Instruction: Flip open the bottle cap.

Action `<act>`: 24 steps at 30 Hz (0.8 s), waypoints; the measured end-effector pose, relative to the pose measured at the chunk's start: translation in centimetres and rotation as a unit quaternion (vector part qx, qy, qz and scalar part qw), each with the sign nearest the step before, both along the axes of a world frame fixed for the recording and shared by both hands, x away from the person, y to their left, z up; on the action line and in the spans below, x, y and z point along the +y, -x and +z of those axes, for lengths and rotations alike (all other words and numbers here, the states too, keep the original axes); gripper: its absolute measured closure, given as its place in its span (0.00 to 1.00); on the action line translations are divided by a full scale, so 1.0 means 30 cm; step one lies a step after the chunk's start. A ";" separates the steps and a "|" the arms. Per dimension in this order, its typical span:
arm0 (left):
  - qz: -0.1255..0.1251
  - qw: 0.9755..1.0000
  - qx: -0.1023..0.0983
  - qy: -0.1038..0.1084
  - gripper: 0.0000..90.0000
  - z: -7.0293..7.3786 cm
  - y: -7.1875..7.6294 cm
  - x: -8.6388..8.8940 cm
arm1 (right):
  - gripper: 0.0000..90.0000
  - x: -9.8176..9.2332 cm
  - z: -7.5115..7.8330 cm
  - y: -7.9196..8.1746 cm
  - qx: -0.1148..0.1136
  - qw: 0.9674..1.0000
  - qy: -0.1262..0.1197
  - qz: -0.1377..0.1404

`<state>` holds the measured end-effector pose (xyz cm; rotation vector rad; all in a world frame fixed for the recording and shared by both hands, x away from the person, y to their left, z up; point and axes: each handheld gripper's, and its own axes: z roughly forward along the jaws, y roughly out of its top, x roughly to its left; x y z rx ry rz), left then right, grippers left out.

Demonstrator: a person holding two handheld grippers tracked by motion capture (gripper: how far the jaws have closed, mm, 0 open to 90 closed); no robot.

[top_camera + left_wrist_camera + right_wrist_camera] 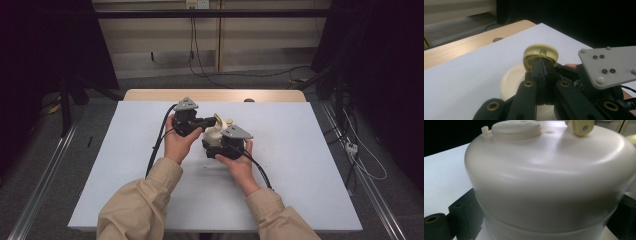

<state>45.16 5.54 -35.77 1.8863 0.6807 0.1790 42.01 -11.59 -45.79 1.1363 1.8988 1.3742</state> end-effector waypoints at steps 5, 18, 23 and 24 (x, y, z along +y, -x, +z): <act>-0.001 1.000 0.000 -0.001 1.00 -0.001 -0.001 -0.003 | 0.06 0.000 0.000 0.000 0.000 1.000 0.000 0.000; 0.000 1.000 -0.001 -0.004 1.00 0.002 -0.007 -0.015 | 0.06 0.000 0.000 0.000 -0.001 1.000 0.001 -0.001; -0.001 1.000 -0.003 -0.004 1.00 0.004 -0.009 -0.020 | 0.06 0.000 0.000 0.000 -0.001 1.000 0.001 -0.001; -0.001 1.000 -0.002 -0.005 1.00 0.005 -0.009 -0.023 | 0.06 0.000 0.000 0.000 -0.002 1.000 0.001 -0.001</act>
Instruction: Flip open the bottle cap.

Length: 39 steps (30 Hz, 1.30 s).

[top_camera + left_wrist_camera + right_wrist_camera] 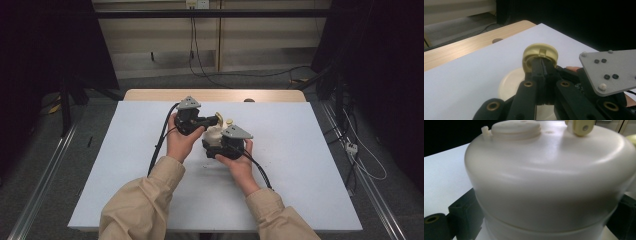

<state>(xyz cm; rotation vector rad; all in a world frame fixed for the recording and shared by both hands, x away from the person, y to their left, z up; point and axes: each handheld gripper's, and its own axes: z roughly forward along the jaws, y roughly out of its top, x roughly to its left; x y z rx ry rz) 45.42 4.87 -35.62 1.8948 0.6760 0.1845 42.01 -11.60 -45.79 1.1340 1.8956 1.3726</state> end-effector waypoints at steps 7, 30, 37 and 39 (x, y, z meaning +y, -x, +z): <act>-0.001 1.000 -0.001 0.001 1.00 0.003 -0.002 -0.006 | 0.06 0.001 0.000 0.001 0.002 1.000 -0.001 -0.001; -0.003 1.000 -0.003 0.002 0.99 0.003 -0.002 -0.009 | 0.06 0.001 0.000 0.001 0.002 1.000 0.000 -0.001; 0.006 1.000 -0.003 0.008 0.87 0.006 0.010 0.016 | 0.06 0.001 0.002 0.003 0.002 1.000 0.002 -0.003; 0.003 1.000 0.001 0.008 0.83 0.002 0.012 0.027 | 0.06 0.000 0.005 0.006 0.005 1.000 0.003 -0.005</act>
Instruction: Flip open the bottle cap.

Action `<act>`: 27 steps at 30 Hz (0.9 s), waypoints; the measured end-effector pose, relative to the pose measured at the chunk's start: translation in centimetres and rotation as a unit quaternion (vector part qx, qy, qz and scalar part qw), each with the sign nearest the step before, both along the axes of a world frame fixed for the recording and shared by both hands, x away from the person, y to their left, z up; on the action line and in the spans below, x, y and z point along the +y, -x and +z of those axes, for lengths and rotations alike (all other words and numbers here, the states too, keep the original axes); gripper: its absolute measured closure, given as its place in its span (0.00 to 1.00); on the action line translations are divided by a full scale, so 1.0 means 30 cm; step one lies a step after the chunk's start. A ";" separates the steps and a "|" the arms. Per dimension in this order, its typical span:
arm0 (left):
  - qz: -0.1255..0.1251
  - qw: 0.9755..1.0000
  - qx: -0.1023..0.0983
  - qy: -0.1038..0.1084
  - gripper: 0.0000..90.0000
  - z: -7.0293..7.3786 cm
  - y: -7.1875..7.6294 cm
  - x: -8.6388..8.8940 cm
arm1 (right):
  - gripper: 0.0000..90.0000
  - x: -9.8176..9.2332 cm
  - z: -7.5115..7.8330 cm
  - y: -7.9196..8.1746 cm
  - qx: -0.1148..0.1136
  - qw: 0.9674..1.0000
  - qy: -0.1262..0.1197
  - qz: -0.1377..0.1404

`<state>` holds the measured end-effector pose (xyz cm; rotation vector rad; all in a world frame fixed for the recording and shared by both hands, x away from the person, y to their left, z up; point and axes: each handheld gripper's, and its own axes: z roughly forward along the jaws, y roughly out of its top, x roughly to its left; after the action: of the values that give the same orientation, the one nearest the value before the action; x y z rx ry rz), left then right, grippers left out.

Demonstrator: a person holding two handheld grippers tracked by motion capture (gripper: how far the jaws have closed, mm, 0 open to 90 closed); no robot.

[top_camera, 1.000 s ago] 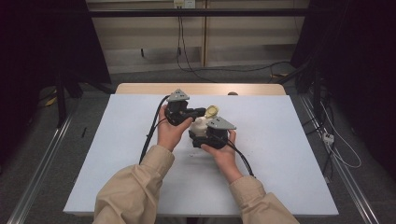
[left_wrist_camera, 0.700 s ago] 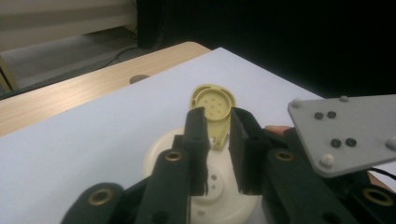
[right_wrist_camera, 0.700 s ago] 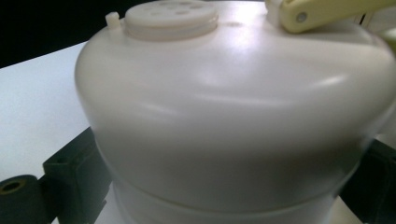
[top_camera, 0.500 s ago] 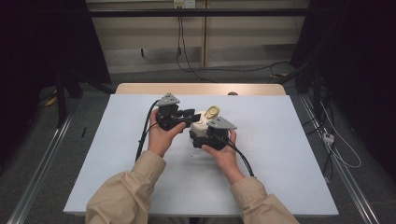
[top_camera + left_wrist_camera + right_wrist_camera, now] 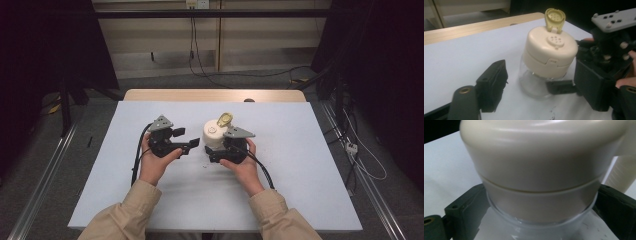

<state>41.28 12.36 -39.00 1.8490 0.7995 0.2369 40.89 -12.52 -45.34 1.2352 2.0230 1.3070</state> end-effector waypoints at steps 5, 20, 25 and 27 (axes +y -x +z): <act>0.006 1.000 0.002 -0.004 0.21 -0.034 0.028 0.047 | 0.06 -0.026 0.009 0.033 -0.006 1.000 -0.004 0.008; 0.024 1.000 0.005 -0.019 0.14 -0.112 0.085 0.188 | 0.07 -0.094 0.046 0.147 -0.020 0.999 -0.004 0.036; 0.033 0.999 0.013 -0.018 0.12 -0.127 0.094 0.233 | 0.07 -0.128 0.050 0.184 -0.024 0.999 -0.005 0.034; 0.033 0.999 0.011 -0.019 0.12 -0.127 0.102 0.245 | 0.07 -0.144 0.051 0.199 -0.025 0.999 -0.005 0.035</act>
<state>38.22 19.72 -42.82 1.8661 0.8765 0.2763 34.91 -16.84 -43.82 1.1351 2.0437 1.3666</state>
